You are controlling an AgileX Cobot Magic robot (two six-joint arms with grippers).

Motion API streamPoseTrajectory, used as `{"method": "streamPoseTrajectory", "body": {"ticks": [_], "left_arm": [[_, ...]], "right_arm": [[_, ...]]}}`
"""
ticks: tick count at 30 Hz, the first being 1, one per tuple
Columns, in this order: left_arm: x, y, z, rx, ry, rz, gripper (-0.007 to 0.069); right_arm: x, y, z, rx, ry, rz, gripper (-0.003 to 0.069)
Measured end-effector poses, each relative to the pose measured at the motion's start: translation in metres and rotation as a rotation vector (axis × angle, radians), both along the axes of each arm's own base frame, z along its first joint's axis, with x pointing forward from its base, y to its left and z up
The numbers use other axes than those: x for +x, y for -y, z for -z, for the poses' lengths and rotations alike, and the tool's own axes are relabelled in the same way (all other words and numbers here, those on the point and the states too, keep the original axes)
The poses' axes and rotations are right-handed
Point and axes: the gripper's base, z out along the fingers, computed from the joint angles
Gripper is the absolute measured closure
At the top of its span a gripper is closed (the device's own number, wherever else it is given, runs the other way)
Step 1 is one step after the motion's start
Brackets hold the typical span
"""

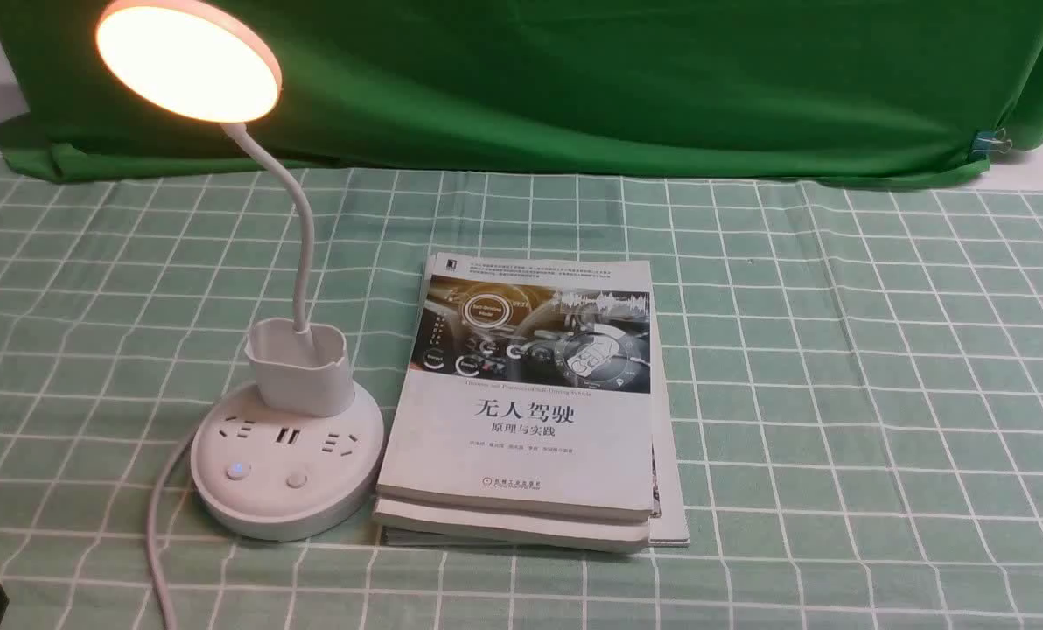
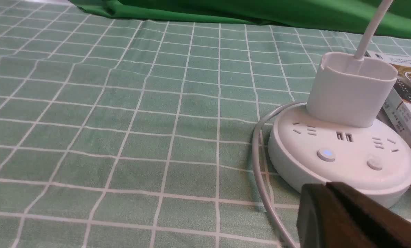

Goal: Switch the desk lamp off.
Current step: Use the left arm to press the button switch on the lamp holder

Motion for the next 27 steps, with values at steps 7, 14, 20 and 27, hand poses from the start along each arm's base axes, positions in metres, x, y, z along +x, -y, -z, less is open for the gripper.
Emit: {"method": "streamPoseTrajectory", "body": {"ticks": [7, 14, 20, 27], "left_arm": [[0.000, 0.000, 0.000, 0.001, 0.000, 0.000, 0.0620], [0.000, 0.000, 0.000, 0.001, 0.000, 0.000, 0.0620], [0.000, 0.000, -0.001, -0.001, 0.015, 0.000, 0.0620], [0.002, 0.001, -0.026, -0.527, 0.280, -0.030, 0.0620]], "right_arm": [[0.000, 0.000, 0.000, 0.000, 0.000, 0.000, 0.0417], [0.000, 0.000, 0.000, 0.000, 0.000, 0.000, 0.0417], [0.000, 0.000, 0.000, 0.000, 0.000, 0.000, 0.0417], [0.000, 0.000, 0.000, 0.000, 0.000, 0.000, 0.0417]]}}
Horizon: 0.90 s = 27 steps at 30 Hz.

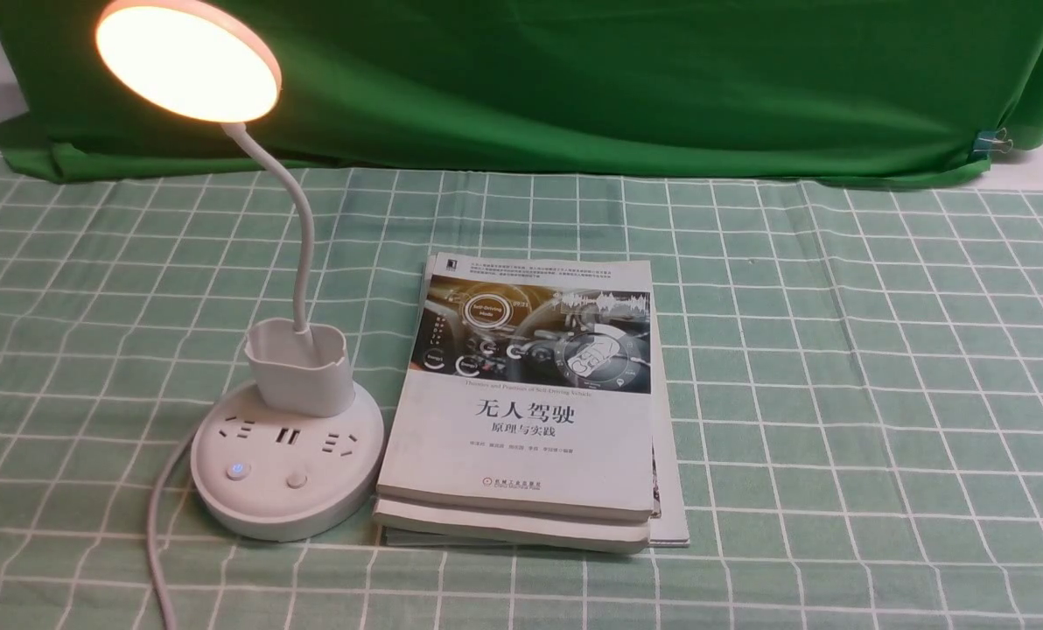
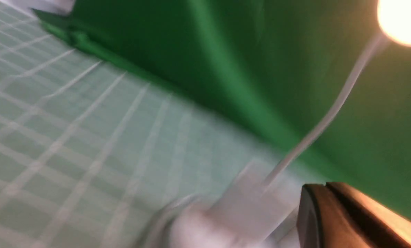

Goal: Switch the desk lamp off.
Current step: Use the left arm to press the button switch on the lamp holder

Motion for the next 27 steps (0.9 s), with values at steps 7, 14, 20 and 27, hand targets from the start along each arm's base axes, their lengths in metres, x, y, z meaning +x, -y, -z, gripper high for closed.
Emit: {"method": "streamPoseTrajectory", "body": {"ticks": [7, 14, 20, 27], "left_arm": [[-0.002, -0.006, -0.013, -0.124, 0.144, -0.045, 0.0620], [0.000, 0.010, -0.048, -0.021, -0.186, 0.111, 0.0620], [0.031, 0.017, -0.079, 0.287, -0.745, 0.306, 0.0620], [0.089, 0.021, -0.073, 0.399, -1.056, 0.484, 0.0620]], "right_arm": [[0.000, 0.000, 0.000, 0.000, 0.000, 0.000, 0.0417], [0.000, 0.000, 0.000, 0.000, 0.000, 0.000, 0.0417], [0.000, 0.000, 0.000, 0.000, 0.000, 0.000, 0.0417], [0.000, 0.000, 0.000, 0.000, 0.000, 0.000, 0.0417]]}}
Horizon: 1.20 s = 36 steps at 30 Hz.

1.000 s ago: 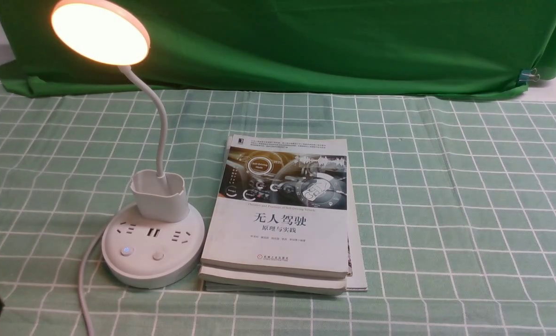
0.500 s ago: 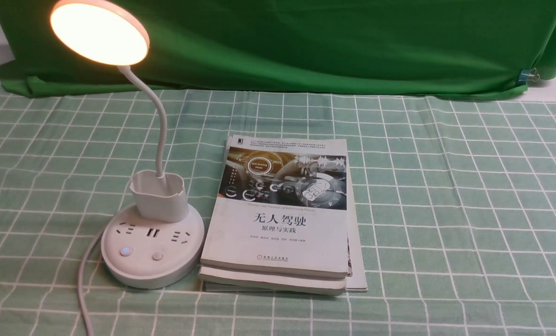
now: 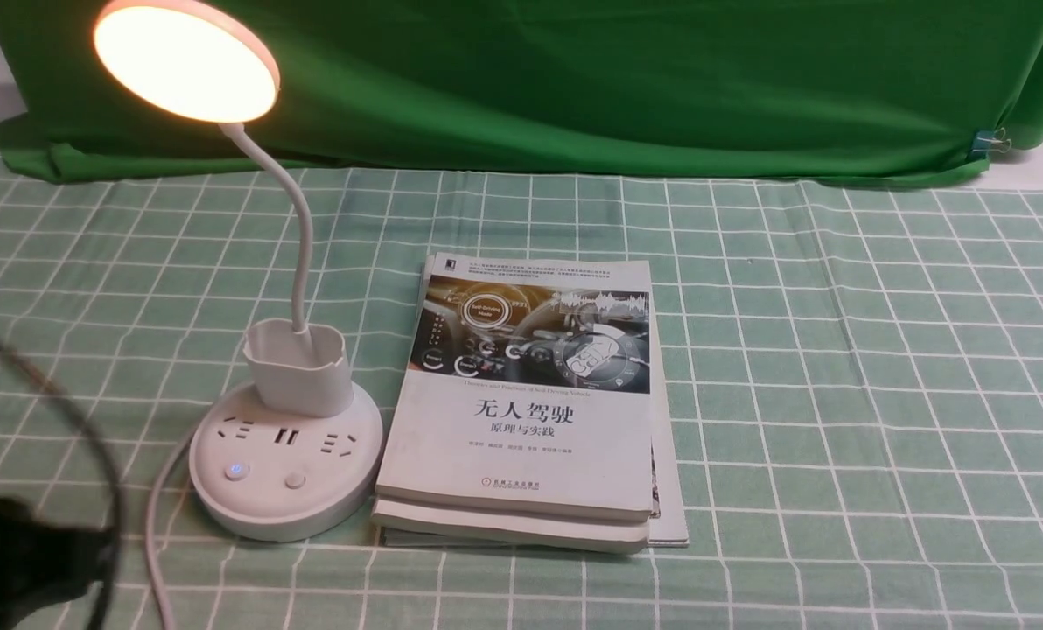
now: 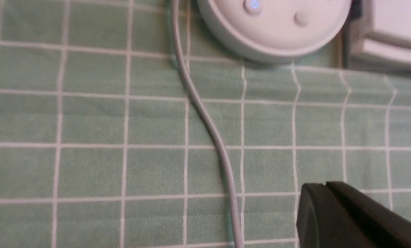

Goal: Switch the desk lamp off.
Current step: Use the left arm to press the button switch on the lamp holder

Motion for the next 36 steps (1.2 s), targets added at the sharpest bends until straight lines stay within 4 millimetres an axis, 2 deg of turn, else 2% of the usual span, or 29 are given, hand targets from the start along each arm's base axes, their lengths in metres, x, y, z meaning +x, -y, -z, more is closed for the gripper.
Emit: {"method": "streamPoseTrajectory", "body": {"ticks": [3, 14, 21, 27, 36], "left_arm": [[0.022, 0.013, 0.011, 0.018, -0.094, 0.086, 0.0620], [0.084, 0.072, 0.028, 0.120, -0.256, 0.294, 0.0620], [0.116, 0.074, 0.045, 0.165, -0.311, 0.284, 0.0620], [0.142, 0.080, 0.053, 0.171, -0.276, 0.274, 0.0620], [0.165, 0.083, 0.071, 0.233, -0.314, 0.292, 0.0620]], "right_arm": [[0.000, 0.000, 0.000, 0.000, 0.000, 0.000, 0.0417], [0.000, 0.000, 0.000, 0.000, 0.000, 0.000, 0.0417], [0.000, 0.000, 0.000, 0.000, 0.000, 0.000, 0.0417], [0.000, 0.000, 0.000, 0.000, 0.000, 0.000, 0.0417], [0.000, 0.000, 0.000, 0.000, 0.000, 0.000, 0.0417]]}}
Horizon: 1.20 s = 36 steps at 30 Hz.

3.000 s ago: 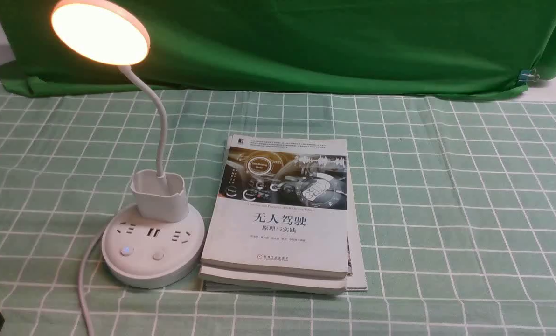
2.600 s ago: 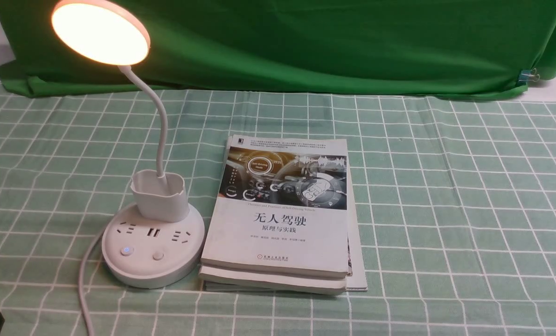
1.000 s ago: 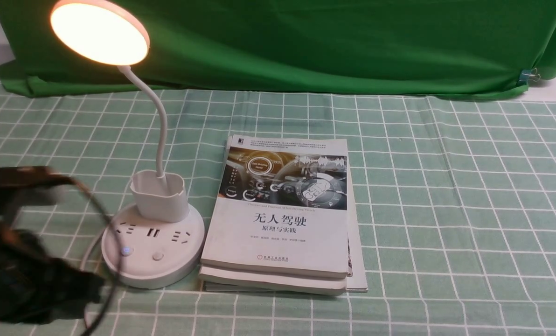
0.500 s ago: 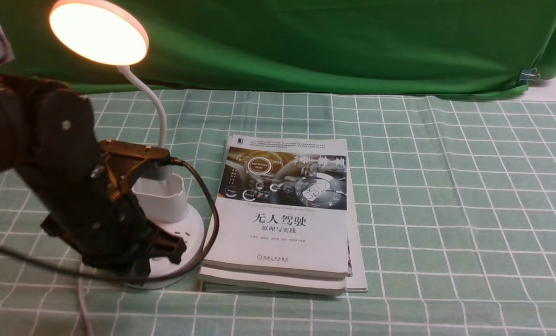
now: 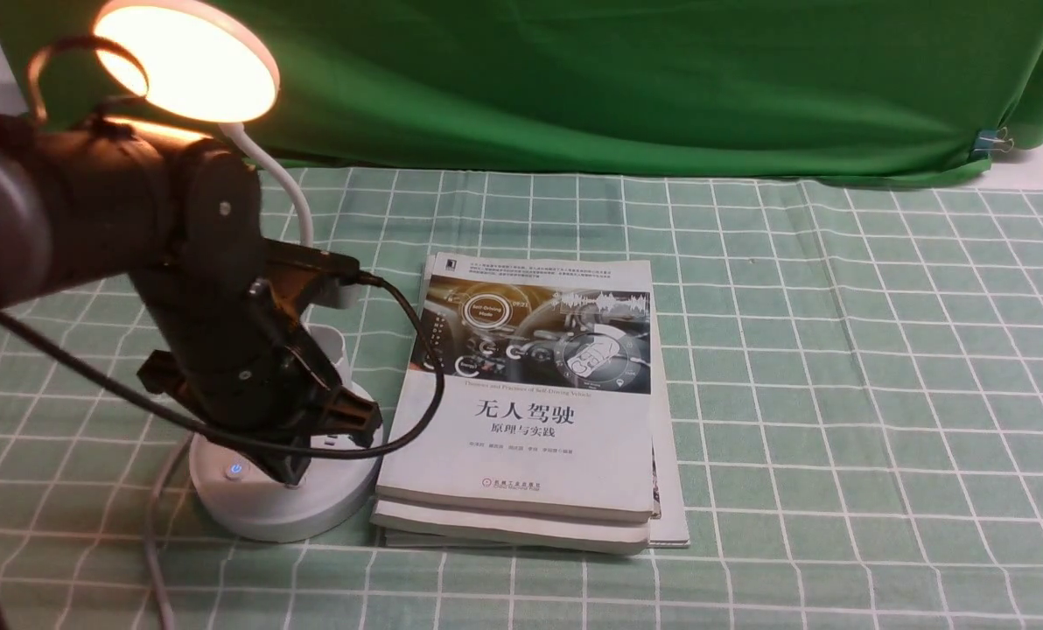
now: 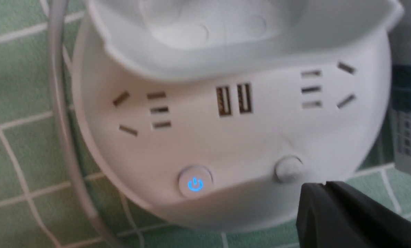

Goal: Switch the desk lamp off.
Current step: Use the left arm to press the button switch on the lamp holder

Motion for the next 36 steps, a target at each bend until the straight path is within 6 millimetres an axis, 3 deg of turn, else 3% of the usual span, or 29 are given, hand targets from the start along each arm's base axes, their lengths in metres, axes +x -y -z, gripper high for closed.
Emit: {"method": "streamPoseTrajectory", "body": {"ticks": [12, 24, 29, 36], "left_arm": [[0.008, -0.003, 0.018, 0.020, -0.032, -0.010, 0.0620], [0.012, -0.002, 0.023, 0.022, -0.058, -0.012, 0.0620], [0.011, -0.003, 0.018, 0.015, -0.036, -0.013, 0.0620], [0.004, -0.003, -0.005, -0.026, 0.033, -0.024, 0.0620]], "right_arm": [[0.000, 0.000, 0.000, 0.000, 0.000, 0.000, 0.0417], [0.000, 0.000, 0.000, 0.000, 0.000, 0.000, 0.0417], [0.000, 0.000, 0.000, 0.000, 0.000, 0.000, 0.0417], [0.000, 0.000, 0.000, 0.000, 0.000, 0.000, 0.0417]]}}
